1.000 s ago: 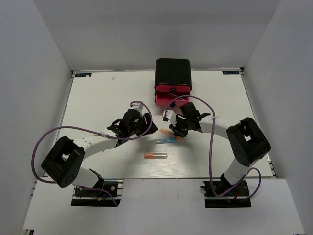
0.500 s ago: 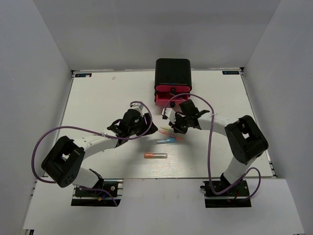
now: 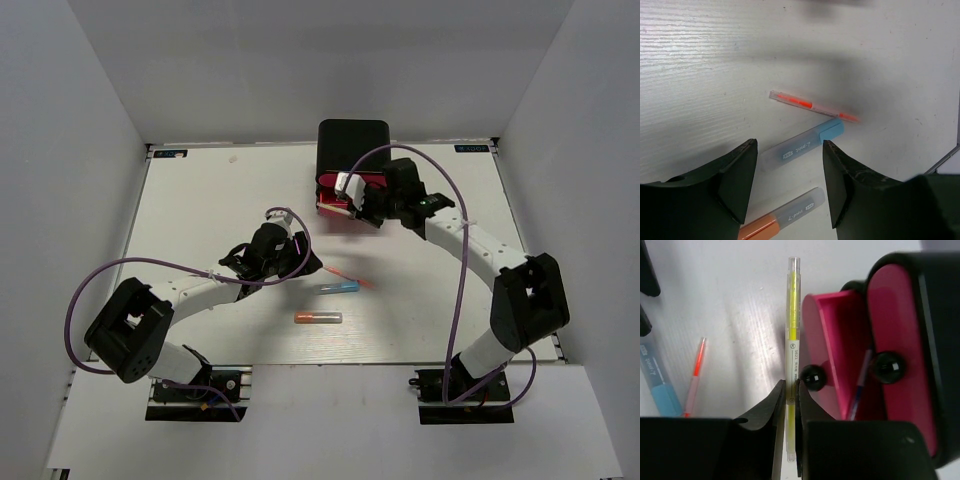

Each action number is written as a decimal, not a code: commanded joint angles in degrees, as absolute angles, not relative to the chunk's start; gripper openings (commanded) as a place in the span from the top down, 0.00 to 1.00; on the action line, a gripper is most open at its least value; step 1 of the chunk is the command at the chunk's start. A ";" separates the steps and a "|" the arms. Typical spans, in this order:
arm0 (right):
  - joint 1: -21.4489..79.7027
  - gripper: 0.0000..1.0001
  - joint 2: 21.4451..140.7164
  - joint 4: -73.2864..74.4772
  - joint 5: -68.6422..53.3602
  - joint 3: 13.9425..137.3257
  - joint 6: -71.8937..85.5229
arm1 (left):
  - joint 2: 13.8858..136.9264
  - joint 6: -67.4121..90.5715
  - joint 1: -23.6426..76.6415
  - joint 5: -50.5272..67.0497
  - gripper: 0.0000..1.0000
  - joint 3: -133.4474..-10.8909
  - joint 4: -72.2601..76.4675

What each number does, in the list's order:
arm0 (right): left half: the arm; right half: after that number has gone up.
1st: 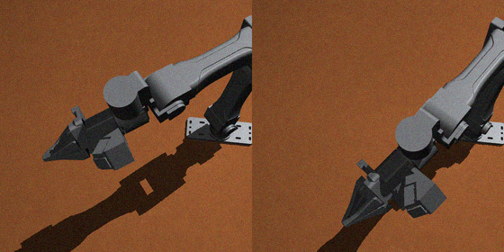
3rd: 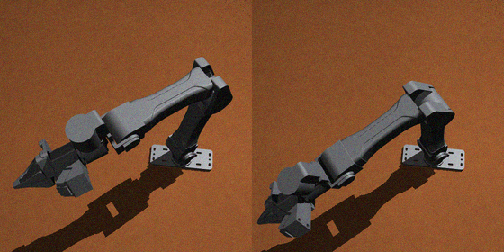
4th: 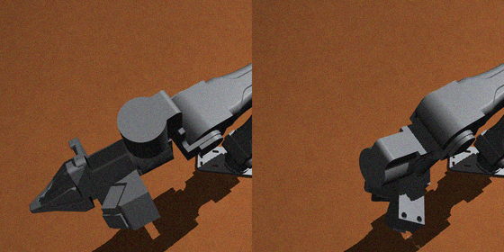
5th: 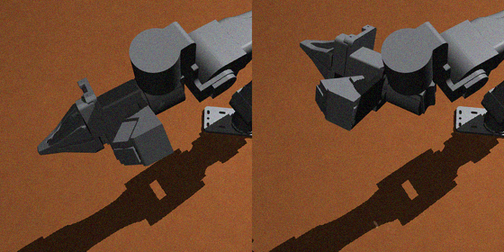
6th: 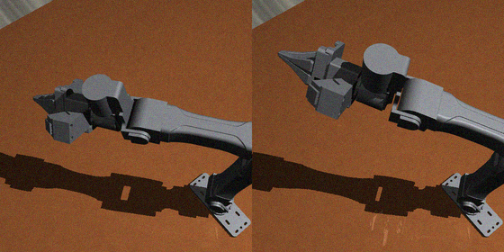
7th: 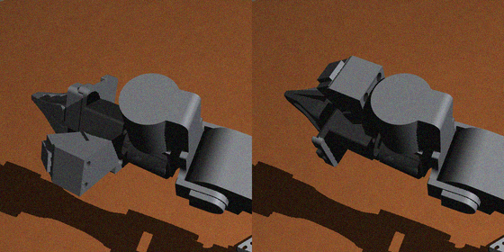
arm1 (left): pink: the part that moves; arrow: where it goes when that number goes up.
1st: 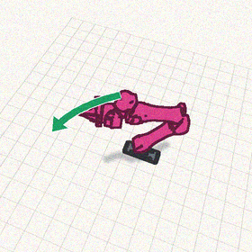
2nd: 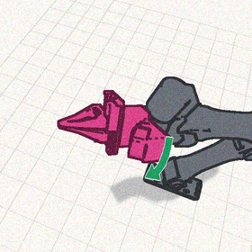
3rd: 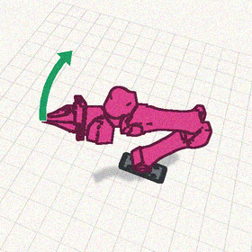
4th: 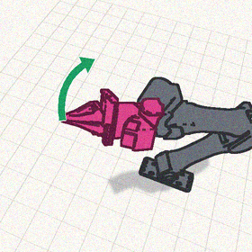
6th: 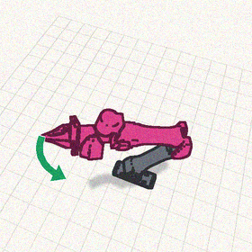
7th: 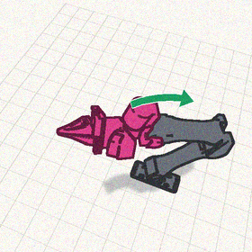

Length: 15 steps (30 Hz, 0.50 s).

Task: Sort the stationery into containers
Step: Pick up the pen from the center of the board, then place the pen in the drawer.

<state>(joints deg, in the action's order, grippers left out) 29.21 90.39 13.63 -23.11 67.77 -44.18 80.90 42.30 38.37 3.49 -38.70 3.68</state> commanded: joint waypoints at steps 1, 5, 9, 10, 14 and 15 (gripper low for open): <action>28.04 1.00 88.77 15.20 -26.19 71.36 -48.33 | 79.54 42.45 38.50 3.34 0.35 -39.81 3.60; 26.81 1.00 89.73 15.21 -26.46 73.47 -51.41 | 79.54 42.45 38.50 3.34 0.35 -39.81 4.13; 25.40 1.00 92.45 14.59 -25.75 75.23 -54.84 | 79.54 42.45 38.50 3.34 0.35 -39.81 4.13; 24.36 1.00 92.98 14.68 -25.75 75.76 -56.93 | 79.54 42.45 38.50 3.86 0.35 -39.81 4.13; 23.12 1.00 95.44 14.59 -26.01 77.52 -60.82 | 79.54 42.45 38.50 3.87 0.35 -39.81 4.13; 22.85 1.00 95.97 14.68 -26.45 78.13 -61.26 | 79.54 42.45 38.50 3.87 0.35 -39.81 4.13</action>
